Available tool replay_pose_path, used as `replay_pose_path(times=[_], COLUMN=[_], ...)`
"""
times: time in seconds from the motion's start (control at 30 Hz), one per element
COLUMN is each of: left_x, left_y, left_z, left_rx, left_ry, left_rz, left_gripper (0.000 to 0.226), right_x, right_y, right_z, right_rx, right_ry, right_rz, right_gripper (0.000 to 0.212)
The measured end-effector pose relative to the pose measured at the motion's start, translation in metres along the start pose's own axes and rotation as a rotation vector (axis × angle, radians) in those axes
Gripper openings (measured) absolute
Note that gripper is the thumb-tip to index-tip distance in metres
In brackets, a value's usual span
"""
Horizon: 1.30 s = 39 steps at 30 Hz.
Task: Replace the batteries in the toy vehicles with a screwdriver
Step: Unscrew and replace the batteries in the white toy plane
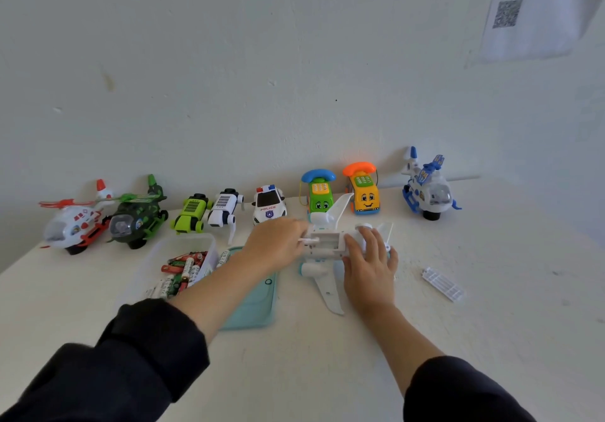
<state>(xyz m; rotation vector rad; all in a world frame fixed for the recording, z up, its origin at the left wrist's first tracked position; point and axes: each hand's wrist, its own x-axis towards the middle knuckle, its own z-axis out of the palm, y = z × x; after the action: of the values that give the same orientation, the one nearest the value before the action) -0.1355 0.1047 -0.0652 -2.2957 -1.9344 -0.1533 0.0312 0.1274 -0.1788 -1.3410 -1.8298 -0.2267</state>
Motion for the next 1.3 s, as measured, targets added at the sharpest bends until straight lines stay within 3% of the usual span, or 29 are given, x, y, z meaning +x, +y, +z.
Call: replay_pose_path(times=[0.17,0.37,0.43,0.5,0.57,0.7,0.9,0.97,1.07,1.17,1.3], left_x=[-0.026,-0.063,-0.069,-0.069,-0.067,-0.072,-0.077,-0.078,-0.067,-0.057,-0.058], left_y=[-0.056,-0.126,-0.126,-0.114,-0.095,-0.076,-0.103,-0.111,-0.116,-0.113,-0.121], left_z=[-0.018,0.001,0.006,0.008,0.009,0.019,0.018,0.014,0.017,0.026,0.042], left_rx=[0.079,0.241,0.217,0.152,0.11,0.363,0.459,0.42,0.122,-0.076,-0.099], left_ry=[0.196,0.057,0.087,0.115,0.021,-0.235,-0.307,-0.322,-0.326,-0.289,-0.267], left_rz=[-0.288,-0.553,-0.552,-0.488,-0.401,-0.354,-0.394,-0.435,-0.548,-0.557,-0.607], left_gripper=[0.005,0.014,0.013,0.012,0.012,0.026,0.035,0.043,0.056,0.039,0.026], right_x=[-0.001,-0.003,-0.004,-0.004,-0.004,-0.006,-0.004,-0.004,-0.003,-0.002,-0.004], right_y=[-0.001,-0.004,-0.004,-0.004,-0.004,-0.004,-0.004,-0.004,-0.004,-0.004,-0.002], right_z=[0.002,0.002,0.002,0.002,0.002,-0.001,-0.004,-0.003,-0.002,-0.002,0.0], right_rx=[-0.088,-0.132,-0.135,-0.155,-0.158,-0.125,-0.137,-0.135,-0.133,-0.129,-0.125], right_ry=[0.014,0.06,0.052,0.016,-0.02,-0.059,-0.101,-0.097,-0.095,-0.08,-0.047], right_rz=[0.008,-0.057,-0.095,-0.105,-0.093,-0.025,-0.007,-0.003,0.001,-0.002,0.003], right_gripper=[0.06,0.056,0.039,0.037,0.04,0.041,0.042,0.042,0.041,0.04,0.04])
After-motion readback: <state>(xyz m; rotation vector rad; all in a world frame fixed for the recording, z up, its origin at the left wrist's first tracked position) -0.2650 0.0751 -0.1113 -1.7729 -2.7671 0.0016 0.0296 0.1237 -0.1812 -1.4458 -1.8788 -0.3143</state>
